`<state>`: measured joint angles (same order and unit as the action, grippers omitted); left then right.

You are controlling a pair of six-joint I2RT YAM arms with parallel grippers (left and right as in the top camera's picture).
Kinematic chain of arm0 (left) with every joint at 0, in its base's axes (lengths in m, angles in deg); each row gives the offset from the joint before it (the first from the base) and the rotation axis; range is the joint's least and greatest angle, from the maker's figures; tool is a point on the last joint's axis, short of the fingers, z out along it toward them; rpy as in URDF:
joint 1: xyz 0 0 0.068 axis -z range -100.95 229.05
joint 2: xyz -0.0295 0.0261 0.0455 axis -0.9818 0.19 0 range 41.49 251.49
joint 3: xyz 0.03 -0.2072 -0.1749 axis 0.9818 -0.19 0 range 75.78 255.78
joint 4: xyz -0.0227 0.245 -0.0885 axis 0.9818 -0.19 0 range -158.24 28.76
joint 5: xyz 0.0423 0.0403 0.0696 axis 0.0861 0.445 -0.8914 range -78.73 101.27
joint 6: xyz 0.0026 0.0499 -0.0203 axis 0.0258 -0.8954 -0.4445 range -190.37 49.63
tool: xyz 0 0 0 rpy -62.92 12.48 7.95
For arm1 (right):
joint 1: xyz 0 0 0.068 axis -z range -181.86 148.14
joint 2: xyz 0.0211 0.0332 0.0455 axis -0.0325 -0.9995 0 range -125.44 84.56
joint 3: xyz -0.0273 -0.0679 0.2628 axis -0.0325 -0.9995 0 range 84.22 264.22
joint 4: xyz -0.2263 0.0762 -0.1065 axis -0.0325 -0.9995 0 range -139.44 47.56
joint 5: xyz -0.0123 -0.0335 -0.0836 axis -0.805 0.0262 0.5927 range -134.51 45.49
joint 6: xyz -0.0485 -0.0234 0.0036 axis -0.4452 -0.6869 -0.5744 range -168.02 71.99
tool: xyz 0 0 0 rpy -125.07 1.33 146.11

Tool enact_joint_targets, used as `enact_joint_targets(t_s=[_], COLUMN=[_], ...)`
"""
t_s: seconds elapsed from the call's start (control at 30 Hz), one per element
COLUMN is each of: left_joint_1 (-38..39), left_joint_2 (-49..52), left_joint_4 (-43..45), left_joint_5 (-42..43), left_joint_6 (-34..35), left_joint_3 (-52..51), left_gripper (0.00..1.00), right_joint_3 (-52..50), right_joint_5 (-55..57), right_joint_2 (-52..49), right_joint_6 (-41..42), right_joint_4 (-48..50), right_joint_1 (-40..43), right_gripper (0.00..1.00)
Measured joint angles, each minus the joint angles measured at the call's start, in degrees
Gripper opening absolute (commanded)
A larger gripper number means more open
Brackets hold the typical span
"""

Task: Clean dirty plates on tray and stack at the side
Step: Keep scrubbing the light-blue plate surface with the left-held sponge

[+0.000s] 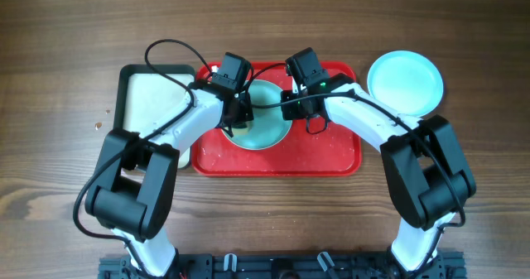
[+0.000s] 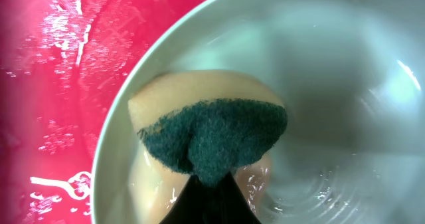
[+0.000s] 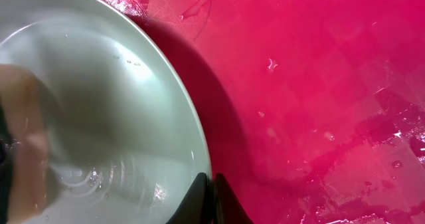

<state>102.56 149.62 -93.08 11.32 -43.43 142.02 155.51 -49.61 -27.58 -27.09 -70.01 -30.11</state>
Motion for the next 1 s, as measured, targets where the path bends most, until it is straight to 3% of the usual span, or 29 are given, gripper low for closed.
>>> enact_joint_targets(t_s=[0.6,0.73,1.0], left_joint_1=[-2.58,-4.33,-4.90], left_joint_2=[1.55,-2.40,-10.54], left_joint_4=[0.15,-2.67,-8.59], left_joint_5=[22.64,21.44,10.23], left_joint_6=[-2.23,-2.69,-2.89], left_joint_3=[3.28,4.22,5.40], left_gripper=[0.04,0.04,0.04], right_joint_3=[0.00,0.00,0.00], right_joint_5=[-0.02,-0.28,-0.48], right_joint_2=[0.00,0.00,0.00], right_joint_6=[-0.02,-0.02,0.00], right_joint_4=[-0.02,-0.02,-0.02], right_joint_1=[0.15,0.15,0.15], right_gripper=[0.04,0.04,0.04])
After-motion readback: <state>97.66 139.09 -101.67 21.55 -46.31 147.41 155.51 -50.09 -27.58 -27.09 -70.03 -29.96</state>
